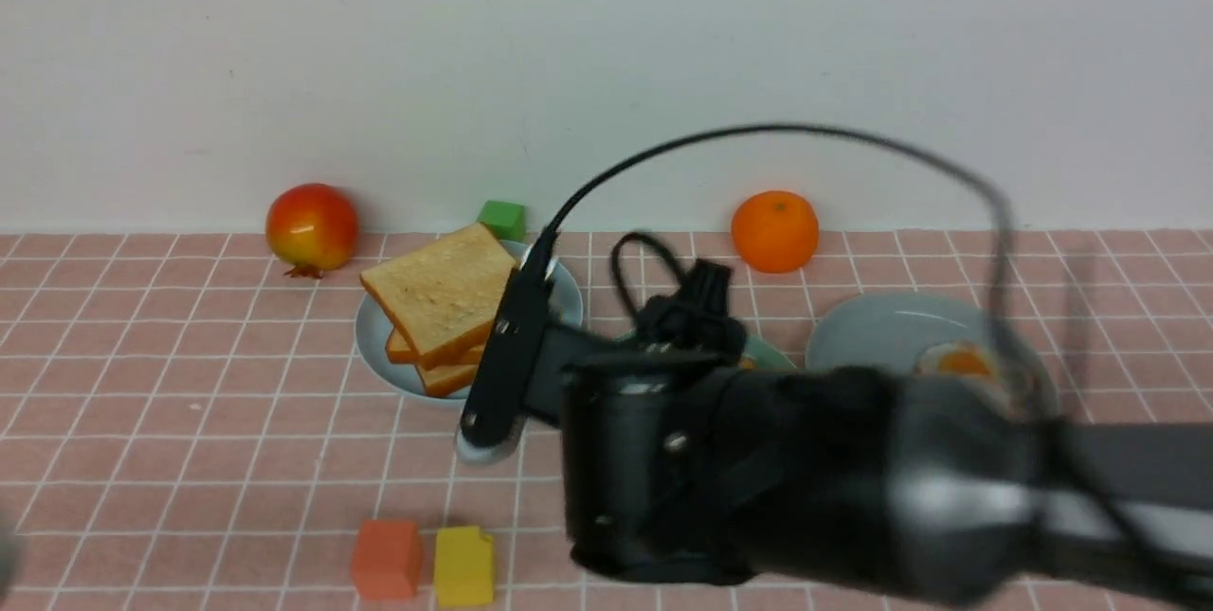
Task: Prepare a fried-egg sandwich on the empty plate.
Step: Use the left arm to grab a slice of bread
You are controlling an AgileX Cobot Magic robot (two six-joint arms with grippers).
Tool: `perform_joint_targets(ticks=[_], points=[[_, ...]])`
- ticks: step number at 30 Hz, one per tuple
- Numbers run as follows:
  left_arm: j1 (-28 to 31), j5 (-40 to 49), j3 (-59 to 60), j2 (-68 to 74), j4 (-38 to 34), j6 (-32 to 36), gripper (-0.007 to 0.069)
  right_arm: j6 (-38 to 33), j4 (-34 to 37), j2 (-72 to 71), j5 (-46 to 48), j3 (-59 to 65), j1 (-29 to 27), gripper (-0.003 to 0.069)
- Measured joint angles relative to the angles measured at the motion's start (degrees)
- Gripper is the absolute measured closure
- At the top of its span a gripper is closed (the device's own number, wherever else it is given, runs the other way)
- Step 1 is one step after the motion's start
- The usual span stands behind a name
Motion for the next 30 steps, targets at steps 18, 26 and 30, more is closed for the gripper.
perform_joint_targets(ticks=[18, 26, 30], points=[[19.7, 10.4, -35.0, 48.8, -7.1, 21.1, 0.0613, 4.5, 28.8, -50.8, 13.5, 4.0, 0.0, 0.0657], [25.6, 9.6, -47.0, 64.6, -7.5, 31.4, 0.0611, 7.4, 31.2, -63.5, 13.7, 16.8, 0.0, 0.0654], [24.2, 7.7, -51.2, 71.9, 0.9, 31.7, 0.0561, 7.6, 32.5, -64.8, 10.9, 18.2, 0.0, 0.0652]])
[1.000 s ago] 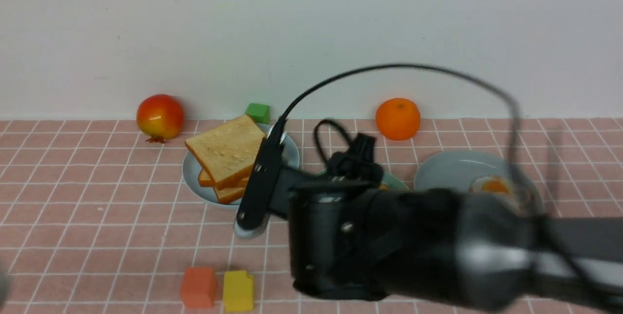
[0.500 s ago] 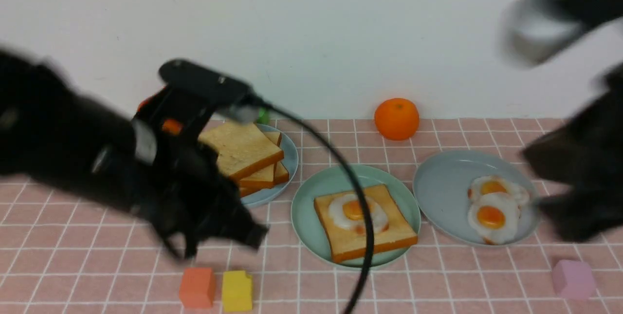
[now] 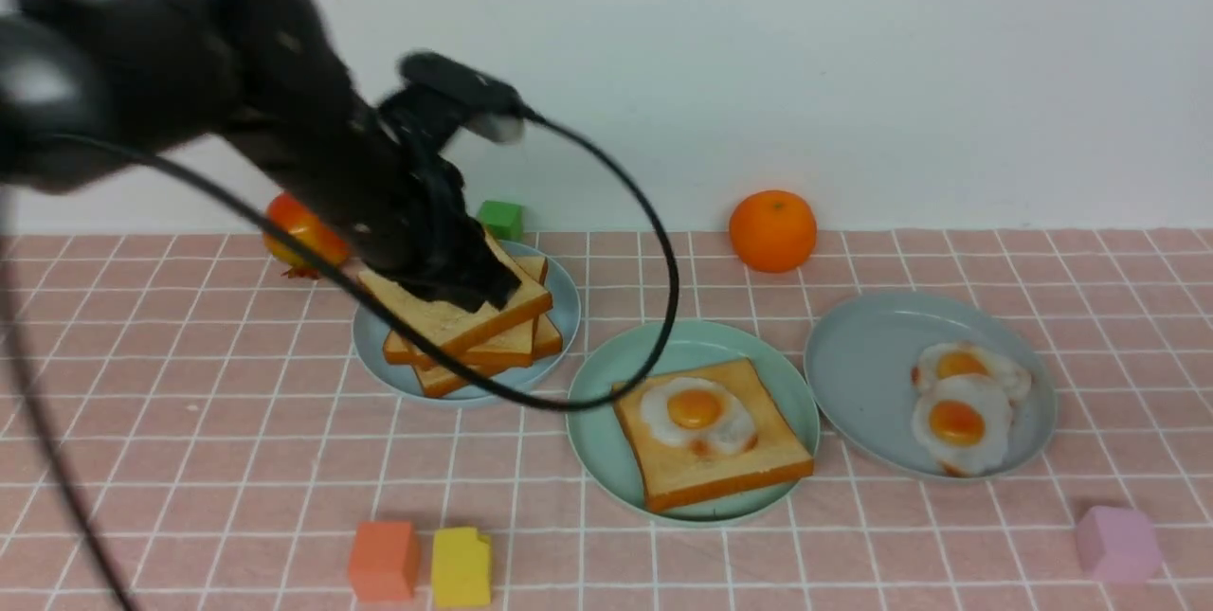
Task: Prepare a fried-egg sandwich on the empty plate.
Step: Use the left arm to grab a slice of bread
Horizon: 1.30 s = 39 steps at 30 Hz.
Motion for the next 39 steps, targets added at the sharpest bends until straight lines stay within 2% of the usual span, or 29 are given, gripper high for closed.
perform_joint_targets(ticks=[3, 5, 6, 7, 10, 14, 16, 22, 30, 39], points=[[-0.6, -3.0, -1.4, 3.6, 4.3, 0.1, 0.0475, 0.0, 0.1, 0.0, -1.6, 0.2, 0.0, 0.0652], [-0.7, -5.4, -1.6, 5.9, 7.1, 0.1, 0.0387, 0.0, 0.3, 0.0, -2.4, 0.2, 0.0, 0.0652], [-0.7, -5.5, -1.6, 6.1, 7.3, 0.1, 0.0379, 0.0, 0.4, 0.0, -2.4, 0.2, 0.0, 0.0652], [-0.7, -6.3, -1.7, 7.5, 8.8, 0.1, 0.0328, 0.0, 0.9, 0.0, -2.6, 0.2, 0.0, 0.0652], [-0.7, -8.1, -1.8, 9.2, 9.7, 0.3, 0.0270, 0.0, 1.6, 0.0, -2.6, 0.2, 0.0, 0.0652], [-0.8, -11.4, -1.9, 11.1, 10.5, 0.3, 0.0256, 0.0, 1.8, 0.0, -2.6, 0.2, 0.0, 0.0652], [-0.8, -13.3, -1.9, 12.1, 11.8, 0.3, 0.0267, 0.0, 1.9, 0.0, -2.6, 0.2, 0.0, 0.0652], [-0.8, -15.3, -2.0, 13.3, 12.7, 0.3, 0.0374, 0.1, 1.9, 0.0, -2.6, 0.2, 0.0, 0.0652], [-0.8, -15.9, -2.3, 14.2, 13.3, -0.1, 0.0592, 0.1, 2.1, 0.0, -2.6, 0.2, 0.0, 0.0651], [-0.8, -14.7, -2.1, 9.9, 12.4, -0.6, 0.0595, 0.1, 3.1, 0.0, -2.1, 0.2, 0.0, 0.0648]])
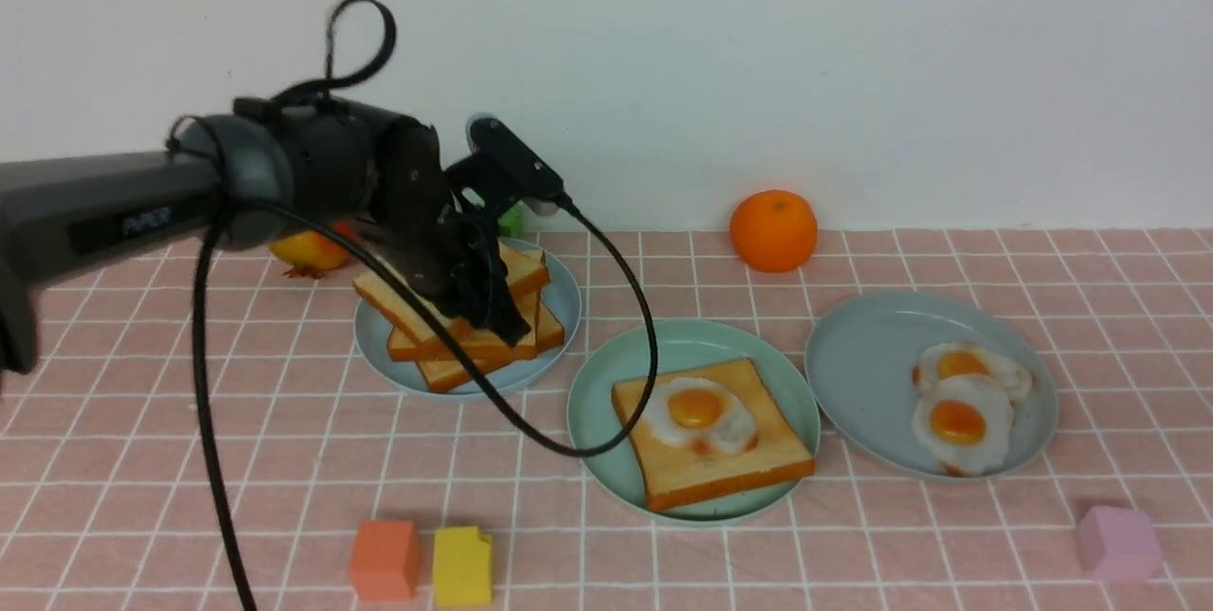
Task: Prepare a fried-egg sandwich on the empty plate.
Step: Use the left arm to grab a slice of bread, then use the left arm to place a slice of bread on the fried egg in the middle
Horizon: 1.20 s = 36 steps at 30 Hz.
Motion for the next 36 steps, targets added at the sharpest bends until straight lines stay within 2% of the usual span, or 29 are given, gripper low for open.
perform_joint_targets(ticks=[10, 14, 19, 22, 30, 36], points=[[-0.4, 3.4, 0.1, -7.5, -1.0, 0.0, 0.0595, 0.0, -1.7, 0.0, 1.0, 0.0, 0.0, 0.0648], [-4.5, 6.2, 0.1, -9.5, -3.4, 0.4, 0.0595, 0.9, -4.6, 0.0, 4.3, 0.0, 0.0, 0.0648], [-13.1, 7.5, 0.1, -9.6, -9.9, 5.6, 0.0595, 2.7, -6.9, -0.3, 5.1, 0.0, 0.0, 0.0644], [-18.8, 7.4, 0.1, -7.1, -13.2, 11.7, 0.0595, 2.8, -7.0, -2.1, 5.1, 0.0, 0.0, 0.0644], [-20.6, 5.7, 0.1, -2.1, -13.5, 19.9, 0.0595, 5.1, -5.7, -7.2, 5.1, 0.0, 0.0, 0.0643], [-20.6, 4.7, 0.1, -1.2, -13.5, 20.6, 0.0595, 5.6, -4.3, -8.6, 5.1, 0.0, 0.0, 0.0641]])
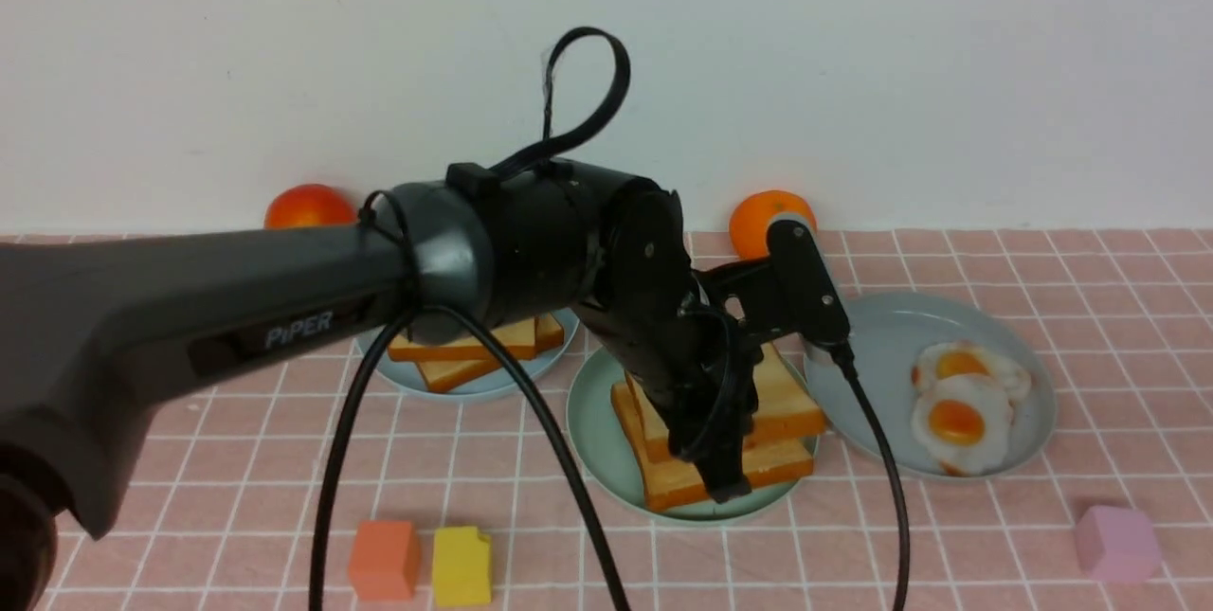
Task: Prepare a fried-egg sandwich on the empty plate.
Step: Use the left arm to place a slice of bread on the fried egg in the middle
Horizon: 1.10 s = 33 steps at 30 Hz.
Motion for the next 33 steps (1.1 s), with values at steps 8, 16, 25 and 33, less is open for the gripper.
perform_joint_targets(ticks=[8, 16, 25, 33], points=[[0.0, 0.8, 0.0, 0.3, -0.1, 0.1, 0.0595, 0.1, 0.3, 0.0, 0.0, 0.0, 0.0, 0.0641], [0.0, 0.2, 0.0, 2.5, -1.5, 0.1, 0.0595, 0.2, 0.4, 0.0, 0.0, 0.0, 0.0, 0.0641], [0.0, -0.6, 0.0, 2.8, -1.6, 0.1, 0.0595, 0.2, 0.7, 0.0, 0.0, 0.0, 0.0, 0.0640], [0.0, -0.1, 0.0, 2.8, -1.6, 0.1, 0.0512, 0.2, 0.6, 0.0, 0.0, 0.0, 0.0, 0.0637]])
